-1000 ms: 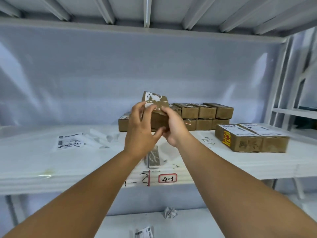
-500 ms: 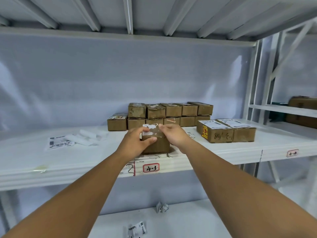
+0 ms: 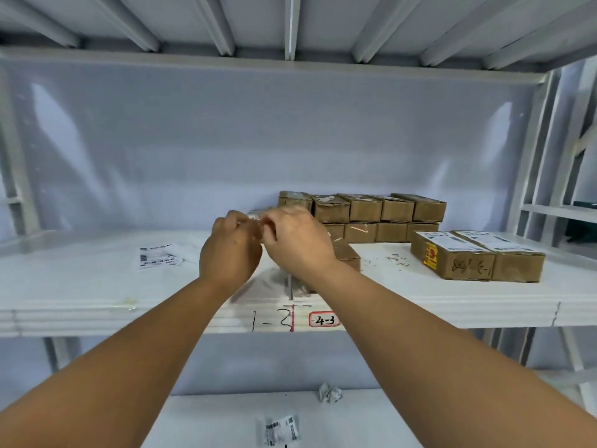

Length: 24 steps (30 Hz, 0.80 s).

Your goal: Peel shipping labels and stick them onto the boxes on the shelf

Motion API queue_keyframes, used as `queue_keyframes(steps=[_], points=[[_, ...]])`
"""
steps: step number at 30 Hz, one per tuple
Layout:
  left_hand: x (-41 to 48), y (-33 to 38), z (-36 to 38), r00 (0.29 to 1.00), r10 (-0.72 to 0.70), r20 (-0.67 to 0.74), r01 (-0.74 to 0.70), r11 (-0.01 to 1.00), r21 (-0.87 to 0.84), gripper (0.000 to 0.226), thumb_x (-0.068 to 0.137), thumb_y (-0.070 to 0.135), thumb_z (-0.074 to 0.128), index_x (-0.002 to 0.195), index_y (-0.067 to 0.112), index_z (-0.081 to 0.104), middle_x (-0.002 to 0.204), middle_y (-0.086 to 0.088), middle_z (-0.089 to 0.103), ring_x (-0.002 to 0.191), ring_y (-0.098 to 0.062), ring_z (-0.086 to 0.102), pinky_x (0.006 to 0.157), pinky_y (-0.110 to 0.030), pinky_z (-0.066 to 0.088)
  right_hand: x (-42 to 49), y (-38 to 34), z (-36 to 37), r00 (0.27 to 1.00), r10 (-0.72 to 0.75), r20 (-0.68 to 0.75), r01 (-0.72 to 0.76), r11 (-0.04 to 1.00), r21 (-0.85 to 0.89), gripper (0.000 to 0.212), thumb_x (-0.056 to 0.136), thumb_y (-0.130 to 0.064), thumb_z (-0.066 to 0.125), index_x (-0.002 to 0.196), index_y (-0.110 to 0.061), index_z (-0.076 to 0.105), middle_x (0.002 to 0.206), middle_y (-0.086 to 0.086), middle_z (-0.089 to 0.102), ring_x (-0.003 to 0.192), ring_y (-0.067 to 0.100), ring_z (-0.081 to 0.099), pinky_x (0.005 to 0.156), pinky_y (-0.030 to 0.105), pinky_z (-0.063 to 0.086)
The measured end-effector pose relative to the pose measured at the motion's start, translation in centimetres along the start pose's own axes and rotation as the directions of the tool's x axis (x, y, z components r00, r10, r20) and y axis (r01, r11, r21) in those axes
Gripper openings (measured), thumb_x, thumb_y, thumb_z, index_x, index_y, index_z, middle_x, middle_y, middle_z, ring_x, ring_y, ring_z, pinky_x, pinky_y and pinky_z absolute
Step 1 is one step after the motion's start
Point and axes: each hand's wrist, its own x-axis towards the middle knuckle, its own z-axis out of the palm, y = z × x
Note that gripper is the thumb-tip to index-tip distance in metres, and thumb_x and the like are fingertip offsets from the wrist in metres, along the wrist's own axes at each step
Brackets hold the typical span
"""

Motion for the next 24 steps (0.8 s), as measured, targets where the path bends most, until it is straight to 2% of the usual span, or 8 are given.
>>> queue_keyframes(steps=[3,5,9,12,16,19,21,24], points=[[-0.2,-4.4,0.1,0.985,-0.153,0.075,0.149,0.987,0.054,0.02,0.084,0.009,0.054,0.095,0.019,0.068,0.111,-0.005,0.054,0.104,-0.028,0.05,0.061,-0.032,0.041,1.4,-2.8,2.4,0.982,-0.055,0.183,0.055,0.998,0.005,0.023,0.09,-0.018,0.043,0.1,-0.015,0.064,0.101,0.006,0.064,0.101,0.026,0.056,0.066,0.03,0.041],[-0.4,-7.5,0.1,0.945,-0.284,0.161,0.268,0.956,0.118,0.025,0.084,0.007,0.052,0.105,0.016,0.064,0.114,-0.011,0.051,0.106,-0.03,0.05,0.07,-0.036,0.047,2.1,-4.0,4.2,0.944,-0.043,0.327,0.033,0.999,0.036,0.025,0.09,-0.015,0.043,0.105,-0.015,0.063,0.107,0.008,0.063,0.101,0.027,0.056,0.066,0.029,0.038],[-0.4,-12.7,-0.9,0.856,-0.452,0.25,0.396,0.885,0.243,0.036,0.086,0.008,0.051,0.123,0.007,0.05,0.125,-0.015,0.043,0.114,-0.033,0.046,0.081,-0.037,0.046,3.3,-5.3,8.1,0.855,-0.05,0.516,-0.014,0.993,0.119,0.032,0.091,-0.01,0.043,0.115,-0.018,0.063,0.123,0.007,0.058,0.115,0.025,0.051,0.087,0.032,0.046],[-0.1,-16.0,-1.4,0.85,-0.44,0.289,0.385,0.894,0.231,0.04,0.088,0.024,0.056,0.125,0.008,0.051,0.129,-0.01,0.046,0.119,-0.029,0.047,0.092,-0.035,0.043,3.8,-5.5,11.0,0.826,-0.028,0.563,-0.037,0.994,0.103,0.037,0.093,-0.01,0.041,0.121,-0.022,0.062,0.131,0.007,0.049,0.124,0.027,0.04,0.1,0.036,0.04],[0.5,-19.1,-1.1,0.838,-0.42,0.347,0.373,0.907,0.198,0.042,0.084,0.048,0.061,0.108,0.014,0.058,0.115,-0.003,0.059,0.11,-0.021,0.054,0.088,-0.028,0.042,4.8,-5.5,14.9,0.767,0.071,0.638,-0.125,0.991,0.039,0.043,0.092,-0.016,0.039,0.128,-0.033,0.054,0.15,0.007,0.026,0.141,0.029,0.014,0.112,0.042,0.023],[1.1,-19.5,-0.8,0.819,-0.397,0.413,0.305,0.912,0.273,0.037,0.091,0.05,0.05,0.087,0.015,0.057,0.104,-0.004,0.065,0.098,-0.021,0.057,0.071,-0.026,0.038,6.2,-5.8,16.9,0.732,0.095,0.675,-0.165,0.985,0.041,0.044,0.089,-0.016,0.038,0.128,-0.028,0.054,0.141,0.011,0.041,0.133,0.033,0.032,0.107,0.044,0.032],[1.2,-19.6,-0.5,0.829,-0.386,0.405,0.301,0.918,0.259,0.039,0.09,0.052,0.05,0.09,0.016,0.065,0.1,-0.002,0.066,0.092,-0.021,0.058,0.071,-0.028,0.042,7.0,-5.9,17.6,0.735,0.136,0.664,-0.209,0.978,0.03,0.043,0.089,-0.011,0.039,0.129,-0.015,0.054,0.135,0.015,0.047,0.125,0.034,0.042,0.104,0.038,0.037],[1.1,-19.5,-0.7,0.848,-0.388,0.36,0.287,0.909,0.301,0.036,0.089,0.054,0.05,0.097,0.023,0.067,0.101,0.002,0.065,0.091,-0.021,0.059,0.073,-0.028,0.046,7.4,-5.7,18.7,0.765,0.209,0.609,-0.275,0.961,0.015,0.043,0.092,-0.012,0.038,0.135,-0.011,0.047,0.14,0.014,0.039,0.129,0.034,0.038,0.107,0.038,0.034]])
